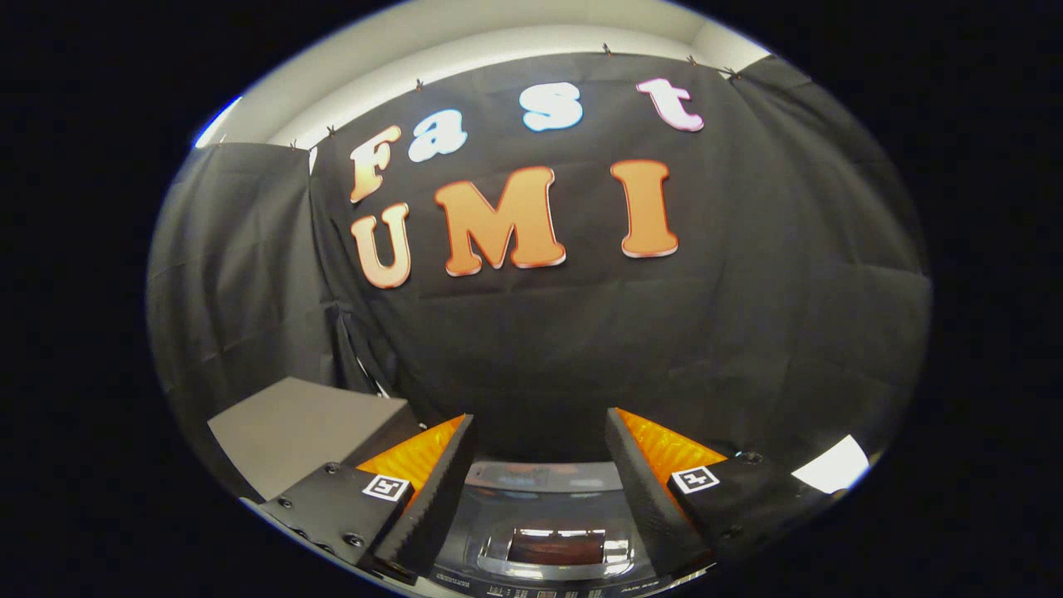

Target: Put the clothes into the washing machine and then close the washing machine lid.

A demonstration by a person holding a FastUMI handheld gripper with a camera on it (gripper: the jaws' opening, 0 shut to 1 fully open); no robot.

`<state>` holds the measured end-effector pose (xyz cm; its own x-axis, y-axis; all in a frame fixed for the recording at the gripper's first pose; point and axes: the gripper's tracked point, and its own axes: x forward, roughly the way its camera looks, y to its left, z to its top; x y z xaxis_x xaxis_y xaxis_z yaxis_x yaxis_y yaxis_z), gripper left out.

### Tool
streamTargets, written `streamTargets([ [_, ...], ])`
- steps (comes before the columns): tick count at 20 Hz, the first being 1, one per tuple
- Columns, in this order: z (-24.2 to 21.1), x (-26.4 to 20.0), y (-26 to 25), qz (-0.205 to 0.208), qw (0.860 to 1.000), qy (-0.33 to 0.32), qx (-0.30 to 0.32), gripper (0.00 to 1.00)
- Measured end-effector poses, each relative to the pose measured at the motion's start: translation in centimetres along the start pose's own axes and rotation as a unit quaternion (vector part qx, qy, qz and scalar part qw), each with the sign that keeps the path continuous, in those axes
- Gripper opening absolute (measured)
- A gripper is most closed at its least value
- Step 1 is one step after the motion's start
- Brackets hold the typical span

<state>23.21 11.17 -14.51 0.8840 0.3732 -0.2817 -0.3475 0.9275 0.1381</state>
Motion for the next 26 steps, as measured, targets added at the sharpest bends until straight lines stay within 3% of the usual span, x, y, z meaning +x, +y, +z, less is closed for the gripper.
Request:
streamTargets([
  [8,9.1,-7.4,1.3,0.049,0.996,-0.072,0.011,0.99],
  [13,11.8,-11.1,-1.2,0.006,0.994,-0.103,-0.021,0.99],
  [17,12.6,-15.9,-1.7,0.004,0.993,-0.114,-0.022,0.99],
  [26,12.6,-18.1,-5.7,-0.048,0.989,-0.139,-0.010,0.99],
])
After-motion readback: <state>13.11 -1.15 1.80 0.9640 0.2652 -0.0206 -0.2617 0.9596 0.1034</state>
